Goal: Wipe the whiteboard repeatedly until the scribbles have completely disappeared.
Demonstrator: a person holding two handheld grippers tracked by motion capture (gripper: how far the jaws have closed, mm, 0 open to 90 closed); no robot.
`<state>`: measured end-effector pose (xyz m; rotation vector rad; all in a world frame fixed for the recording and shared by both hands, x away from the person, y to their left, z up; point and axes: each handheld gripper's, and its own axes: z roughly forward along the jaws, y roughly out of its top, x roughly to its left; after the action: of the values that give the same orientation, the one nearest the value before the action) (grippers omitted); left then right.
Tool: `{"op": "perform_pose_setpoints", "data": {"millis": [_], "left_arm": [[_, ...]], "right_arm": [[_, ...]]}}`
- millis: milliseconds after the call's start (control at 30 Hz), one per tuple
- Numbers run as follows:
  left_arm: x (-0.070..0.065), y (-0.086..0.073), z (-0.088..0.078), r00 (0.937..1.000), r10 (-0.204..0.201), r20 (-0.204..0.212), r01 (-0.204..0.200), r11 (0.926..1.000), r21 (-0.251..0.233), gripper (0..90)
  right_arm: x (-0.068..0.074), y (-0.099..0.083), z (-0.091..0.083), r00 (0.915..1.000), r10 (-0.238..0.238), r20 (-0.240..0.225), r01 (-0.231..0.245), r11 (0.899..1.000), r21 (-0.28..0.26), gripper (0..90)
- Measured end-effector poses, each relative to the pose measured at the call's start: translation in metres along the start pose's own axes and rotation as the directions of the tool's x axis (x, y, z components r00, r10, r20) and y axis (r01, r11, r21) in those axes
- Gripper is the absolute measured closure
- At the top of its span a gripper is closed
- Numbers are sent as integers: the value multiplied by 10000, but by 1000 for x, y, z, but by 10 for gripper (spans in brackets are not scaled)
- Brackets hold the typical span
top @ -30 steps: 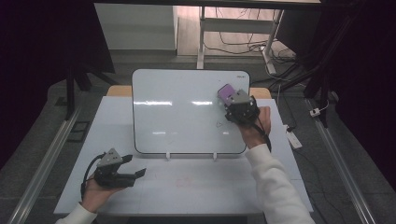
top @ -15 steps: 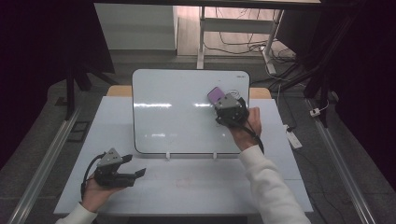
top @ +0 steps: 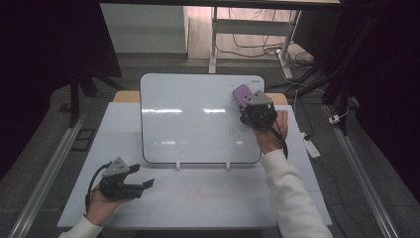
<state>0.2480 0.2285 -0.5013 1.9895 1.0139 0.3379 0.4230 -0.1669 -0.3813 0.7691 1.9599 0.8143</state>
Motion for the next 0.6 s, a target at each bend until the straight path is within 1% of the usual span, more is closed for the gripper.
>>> {"op": "perform_pose_setpoints", "data": {"millis": [67, 200, 267, 333, 367, 467, 533, 600], "left_arm": [[0, 0, 0, 10000, -3, -4, 3, 10000, -4, 221], [-1, 0, 0, 10000, -7, -6, 7, 10000, -22, 221], [-1, 0, 0, 10000, -1, 5, 1, 10000, -13, 221], [-1, 1, 1, 10000, 21, 11, -21, 10000, 4, 222], [-1, 1, 1, 10000, 26, 14, -26, 10000, 6, 221], [-1, 1, 1, 10000, 17, 8, -17, 10000, 7, 221], [-1, 0, 1, 10000, 8, 2, -8, 10000, 8, 221], [-1, 0, 1, 10000, 9, 7, -9, 10000, 15, 221]], "right_arm": [[15, -7, -2, 9987, -472, -202, 471, 9989, -24, 402], [44, -25, -7, 9926, -1047, -607, 1048, 9945, -19, 402], [55, -32, -9, 9881, -1363, -709, 1365, 9906, -20, 402], [62, -38, -12, 9844, -1567, -801, 1577, 9875, 65, 402], [65, -40, -13, 9823, -1638, -909, 1654, 9862, 102, 402], [69, -46, -14, 9784, -1856, -915, 1868, 9824, 52, 402], [65, -46, -14, 9808, -1741, -879, 1756, 9844, 95, 402], [57, -44, -14, 9861, -1475, -764, 1483, 9889, 56, 402]]}}
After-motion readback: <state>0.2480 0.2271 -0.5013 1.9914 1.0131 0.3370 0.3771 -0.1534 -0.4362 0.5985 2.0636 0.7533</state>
